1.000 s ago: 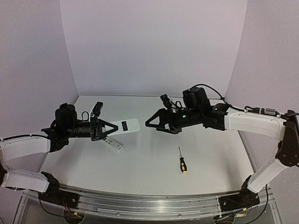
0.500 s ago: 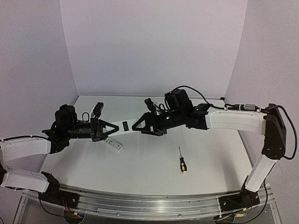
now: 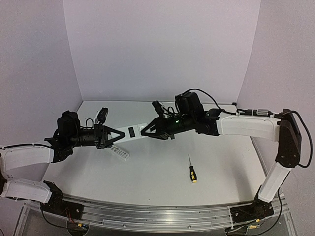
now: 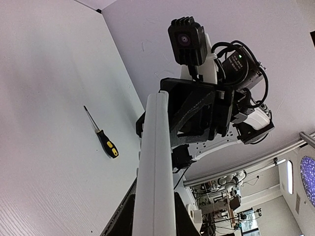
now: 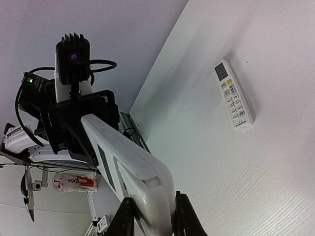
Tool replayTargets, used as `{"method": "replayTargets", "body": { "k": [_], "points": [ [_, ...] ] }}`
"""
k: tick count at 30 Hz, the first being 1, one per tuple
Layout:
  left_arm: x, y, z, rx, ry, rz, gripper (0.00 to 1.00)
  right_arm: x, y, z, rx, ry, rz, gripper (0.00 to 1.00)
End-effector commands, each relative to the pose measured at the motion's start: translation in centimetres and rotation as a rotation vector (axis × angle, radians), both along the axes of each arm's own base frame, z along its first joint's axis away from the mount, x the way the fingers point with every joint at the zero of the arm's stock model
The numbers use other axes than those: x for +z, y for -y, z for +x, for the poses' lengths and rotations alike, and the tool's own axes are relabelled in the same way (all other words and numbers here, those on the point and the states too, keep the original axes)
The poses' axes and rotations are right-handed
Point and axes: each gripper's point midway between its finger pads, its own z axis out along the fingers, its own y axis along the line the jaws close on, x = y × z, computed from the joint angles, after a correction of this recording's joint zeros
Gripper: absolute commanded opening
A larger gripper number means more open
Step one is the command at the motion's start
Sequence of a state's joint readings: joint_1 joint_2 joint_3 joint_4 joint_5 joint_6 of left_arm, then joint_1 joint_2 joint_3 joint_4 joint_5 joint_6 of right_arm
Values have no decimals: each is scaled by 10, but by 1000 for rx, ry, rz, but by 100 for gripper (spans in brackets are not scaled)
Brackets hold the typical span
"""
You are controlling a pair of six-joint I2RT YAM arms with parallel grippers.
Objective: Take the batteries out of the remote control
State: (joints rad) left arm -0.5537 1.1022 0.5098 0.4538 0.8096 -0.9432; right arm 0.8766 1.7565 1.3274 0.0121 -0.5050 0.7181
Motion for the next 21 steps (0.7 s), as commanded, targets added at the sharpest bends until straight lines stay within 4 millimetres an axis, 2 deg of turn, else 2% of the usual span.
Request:
{"method": "replayTargets", "body": {
  "k": [1,5,8,14,17,21],
  "points": [
    [26,4,-12,-58,100,-53,0,4,4,4,-54,40,-13,14],
    [28,4,-13,-62,105,-43,0,-5,8,3,-52,29,-64,20],
    [30,4,-14,-65,110,-40,0,-11,13,6,-76,33,-104,22],
    [32,4,-17,-83,120,-42,0,-12,11,6,-68,27,-120,27],
    [31,4,-17,-81,118,-38,0,-13,13,8,-78,27,-136,27],
    [29,3,-14,-67,113,-25,0,-14,17,10,-94,35,-171,21]
  ]
}}
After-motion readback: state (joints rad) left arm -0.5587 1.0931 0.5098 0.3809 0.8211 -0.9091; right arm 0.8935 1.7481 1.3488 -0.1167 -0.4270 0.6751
